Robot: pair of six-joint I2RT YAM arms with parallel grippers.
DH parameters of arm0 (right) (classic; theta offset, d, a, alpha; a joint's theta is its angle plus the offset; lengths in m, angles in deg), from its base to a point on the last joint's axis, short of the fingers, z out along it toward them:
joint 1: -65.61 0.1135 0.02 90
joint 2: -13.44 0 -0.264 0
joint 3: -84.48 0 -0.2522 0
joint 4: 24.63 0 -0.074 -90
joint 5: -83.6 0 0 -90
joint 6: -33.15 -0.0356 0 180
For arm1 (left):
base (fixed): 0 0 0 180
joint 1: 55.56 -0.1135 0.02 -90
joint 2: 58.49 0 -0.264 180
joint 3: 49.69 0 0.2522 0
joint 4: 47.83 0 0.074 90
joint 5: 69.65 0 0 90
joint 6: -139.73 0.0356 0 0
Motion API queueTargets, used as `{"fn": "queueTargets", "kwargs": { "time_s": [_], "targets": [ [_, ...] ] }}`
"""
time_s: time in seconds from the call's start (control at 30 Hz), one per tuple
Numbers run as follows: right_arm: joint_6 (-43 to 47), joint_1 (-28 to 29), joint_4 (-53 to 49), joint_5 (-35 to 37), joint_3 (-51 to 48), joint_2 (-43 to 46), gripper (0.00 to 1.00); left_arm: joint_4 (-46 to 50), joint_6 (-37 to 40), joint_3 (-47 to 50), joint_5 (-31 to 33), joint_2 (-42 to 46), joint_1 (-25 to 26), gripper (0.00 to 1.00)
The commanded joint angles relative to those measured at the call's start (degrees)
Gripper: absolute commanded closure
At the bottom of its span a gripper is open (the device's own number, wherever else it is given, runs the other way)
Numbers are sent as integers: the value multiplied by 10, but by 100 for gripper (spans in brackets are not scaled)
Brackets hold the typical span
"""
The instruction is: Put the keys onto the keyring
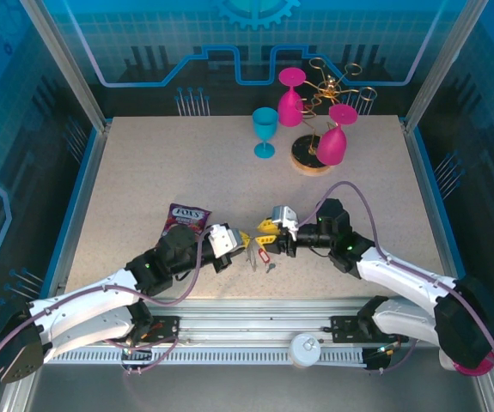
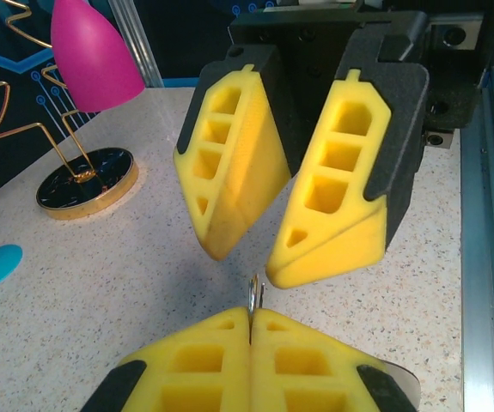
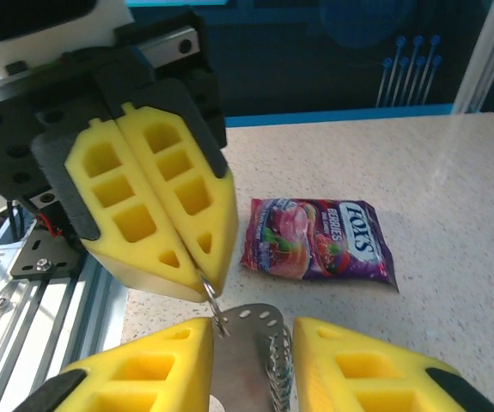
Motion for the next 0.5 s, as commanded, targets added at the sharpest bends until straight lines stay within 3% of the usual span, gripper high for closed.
{"fn": "queueTargets", "kwargs": {
  "time_s": [0.0,0.47],
  "targets": [
    [28,9,37,-45,5,-12,71,-32,-14,3,-15,5,2,100],
    [40,15,46,-51,18,-39,86,-35,-18,3,-19,2,2,100]
  ]
}}
